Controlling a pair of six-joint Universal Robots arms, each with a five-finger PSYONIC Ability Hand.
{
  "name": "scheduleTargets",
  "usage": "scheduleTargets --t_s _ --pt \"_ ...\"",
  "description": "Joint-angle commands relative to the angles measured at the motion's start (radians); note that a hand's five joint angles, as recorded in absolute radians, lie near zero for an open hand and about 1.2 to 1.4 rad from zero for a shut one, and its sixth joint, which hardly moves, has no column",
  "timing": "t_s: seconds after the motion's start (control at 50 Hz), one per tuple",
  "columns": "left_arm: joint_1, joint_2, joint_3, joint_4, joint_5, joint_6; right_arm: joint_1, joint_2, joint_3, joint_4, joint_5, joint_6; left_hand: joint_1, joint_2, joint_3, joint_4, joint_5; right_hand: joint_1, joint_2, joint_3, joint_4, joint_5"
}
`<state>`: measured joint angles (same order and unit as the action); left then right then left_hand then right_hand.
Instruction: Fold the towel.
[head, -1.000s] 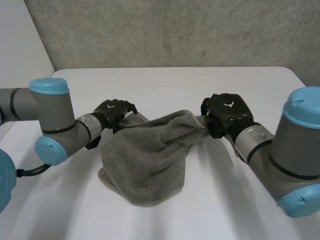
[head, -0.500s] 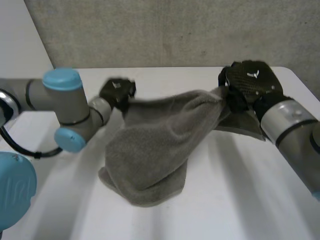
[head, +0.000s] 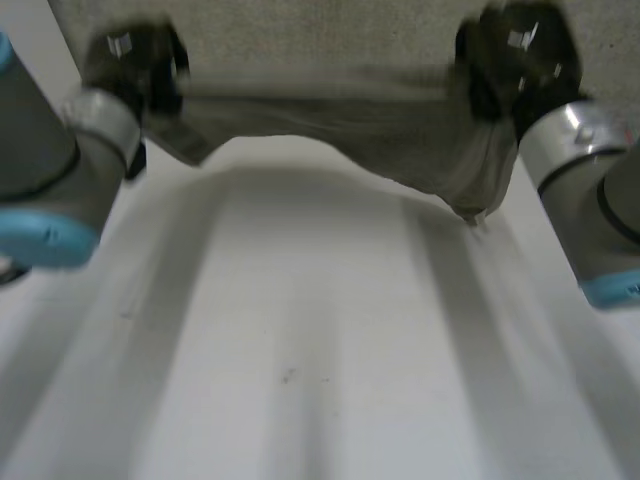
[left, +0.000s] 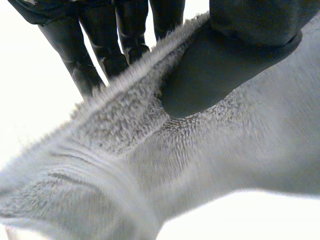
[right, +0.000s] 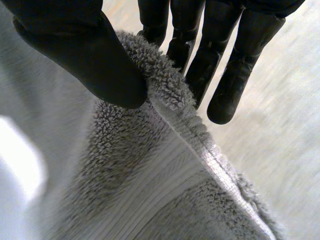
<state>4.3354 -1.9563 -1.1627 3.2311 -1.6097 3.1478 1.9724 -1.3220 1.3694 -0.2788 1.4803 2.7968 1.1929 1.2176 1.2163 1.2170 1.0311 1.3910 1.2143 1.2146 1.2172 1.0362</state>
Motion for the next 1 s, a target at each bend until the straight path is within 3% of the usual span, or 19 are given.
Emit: scheduleTargets --t_s 0.02,0.12,0.2,0.24,0.28,0.4,0.44,0.62,0.7,0.8,1.0 --pt "0.001 0.03 -0.384 -0.031 0.017 0.051 -0.014 0.053 0.135 0.372 -0.005 -0.105 0.203 0.179 0.18 0.179 0.191 0.005 0.182 0.182 0.179 0.186" --pt "-0.011 -0.053 -0.541 0.038 0.019 0.19 -0.018 0.134 0.25 0.295 -0.044 -0.109 0.203 0.179 0.18 0.179 0.191 0.005 0.182 0.182 0.179 0.186" --pt "-0.014 -0.09 -0.557 0.076 0.016 0.224 -0.026 0.156 0.3 0.245 -0.064 -0.108 0.203 0.179 0.18 0.179 0.191 0.005 0.182 0.182 0.179 0.186" --pt "-0.014 -0.098 -0.561 0.09 0.014 0.224 -0.04 0.15 0.33 0.233 -0.066 -0.108 0.095 0.07 0.072 0.071 0.082 0.005 0.182 0.182 0.179 0.186" --pt "-0.011 -0.098 -0.566 0.11 0.013 0.225 -0.043 0.144 0.339 0.233 -0.066 -0.106 -0.282 -0.306 -0.305 -0.306 -0.294 0.005 0.182 0.182 0.179 0.186" --pt "0.001 -0.081 -0.575 0.137 0.008 0.224 -0.058 0.103 0.375 0.224 -0.066 -0.106 -0.463 -0.487 -0.486 -0.487 -0.475 0.005 0.182 0.182 0.179 0.186" --pt "0.004 -0.055 -0.595 0.171 0.002 0.222 -0.072 0.086 0.387 0.217 -0.067 -0.103 -0.65 -0.674 -0.673 -0.674 -0.662 0.005 0.182 0.182 0.179 0.186" --pt "0.01 -0.016 -0.652 0.292 -0.009 0.227 -0.119 0.064 0.416 0.181 -0.066 -0.028 -0.677 -0.702 -0.7 -0.701 -0.69 0.005 0.182 0.182 0.179 0.186" --pt "0.01 -0.016 -0.661 0.344 -0.05 0.238 -0.132 0.063 0.416 0.175 -0.064 -0.011 -0.674 -0.699 -0.697 -0.698 -0.687 0.005 0.182 0.182 0.179 0.186" --pt "0.021 -0.021 -0.652 0.355 -0.084 0.236 -0.144 0.061 0.418 0.168 -0.066 0.004 -0.665 -0.69 -0.689 -0.689 -0.678 0.005 0.182 0.182 0.179 0.186" --pt "0.067 -0.024 -0.661 0.342 -0.075 0.228 -0.141 0.056 0.43 0.168 -0.066 0.004 -0.665 -0.69 -0.689 -0.689 -0.678 0.005 0.182 0.182 0.179 0.186"
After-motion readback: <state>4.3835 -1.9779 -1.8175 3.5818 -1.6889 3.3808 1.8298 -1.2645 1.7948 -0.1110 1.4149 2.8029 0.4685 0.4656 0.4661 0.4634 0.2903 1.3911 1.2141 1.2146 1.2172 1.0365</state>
